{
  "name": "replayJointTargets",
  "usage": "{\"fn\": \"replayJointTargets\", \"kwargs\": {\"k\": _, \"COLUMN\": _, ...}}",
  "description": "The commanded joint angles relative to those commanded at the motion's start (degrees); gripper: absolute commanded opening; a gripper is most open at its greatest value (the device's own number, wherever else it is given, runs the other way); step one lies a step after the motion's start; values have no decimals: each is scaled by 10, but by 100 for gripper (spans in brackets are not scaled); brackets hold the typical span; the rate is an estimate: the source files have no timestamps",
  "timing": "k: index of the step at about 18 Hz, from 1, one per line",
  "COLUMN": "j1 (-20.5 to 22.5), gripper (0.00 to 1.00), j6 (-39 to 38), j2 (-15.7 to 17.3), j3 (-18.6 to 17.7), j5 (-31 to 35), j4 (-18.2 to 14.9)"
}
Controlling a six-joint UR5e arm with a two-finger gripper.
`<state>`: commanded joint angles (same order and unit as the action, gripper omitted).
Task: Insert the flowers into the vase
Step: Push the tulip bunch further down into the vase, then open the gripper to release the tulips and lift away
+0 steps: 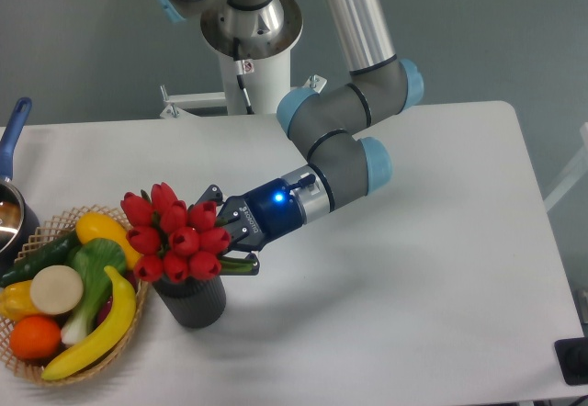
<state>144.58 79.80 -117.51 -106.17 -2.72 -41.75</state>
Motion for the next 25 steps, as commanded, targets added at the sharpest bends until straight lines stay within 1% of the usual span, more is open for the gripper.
{"fn": "replayJointTargets", "kwargs": {"k": 5, "j1": 3, "gripper": 38, "j6": 36, "j2": -5, "j3": -11, "j5": 1, "j4": -1}}
{"fn": "replayJointTargets", "kwargs": {"k": 9, "j1": 1, "gripper": 37, "j6": 37, "j2": -6, "j3": -13, "j5": 1, "j4": 0}}
{"fn": "replayJointTargets", "kwargs": {"k": 13, "j1": -1, "gripper": 38, "j6": 37, "j2": -6, "j3": -13, "j5": 26, "j4": 0}}
{"fn": "replayJointTargets", "kwargs": {"k": 15, "j1": -3, "gripper": 42, "j6": 37, "j2": -8, "j3": -11, "j5": 27, "j4": 0}}
{"fn": "replayJointTargets", "kwargs": {"k": 16, "j1": -3, "gripper": 48, "j6": 39, "j2": -11, "j3": -10, "j5": 27, "j4": 0}}
{"fn": "replayJointTargets", "kwargs": {"k": 17, "j1": -3, "gripper": 60, "j6": 38, "j2": -11, "j3": -9, "j5": 27, "j4": 0}}
{"fn": "replayJointTargets", "kwargs": {"k": 18, "j1": -3, "gripper": 63, "j6": 38, "j2": -9, "j3": -9, "j5": 27, "j4": 0}}
{"fn": "replayJointTargets", "kwargs": {"k": 21, "j1": -3, "gripper": 76, "j6": 37, "j2": -7, "j3": -9, "j5": 27, "j4": 0}}
{"fn": "replayJointTargets", "kwargs": {"k": 22, "j1": -3, "gripper": 86, "j6": 37, "j2": -7, "j3": -8, "j5": 27, "j4": 0}}
{"fn": "replayJointTargets", "kwargs": {"k": 23, "j1": -3, "gripper": 91, "j6": 35, "j2": -5, "j3": -10, "j5": 27, "j4": 0}}
{"fn": "replayJointTargets", "kwargs": {"k": 25, "j1": -3, "gripper": 95, "j6": 34, "j2": -3, "j3": -14, "j5": 27, "j4": 0}}
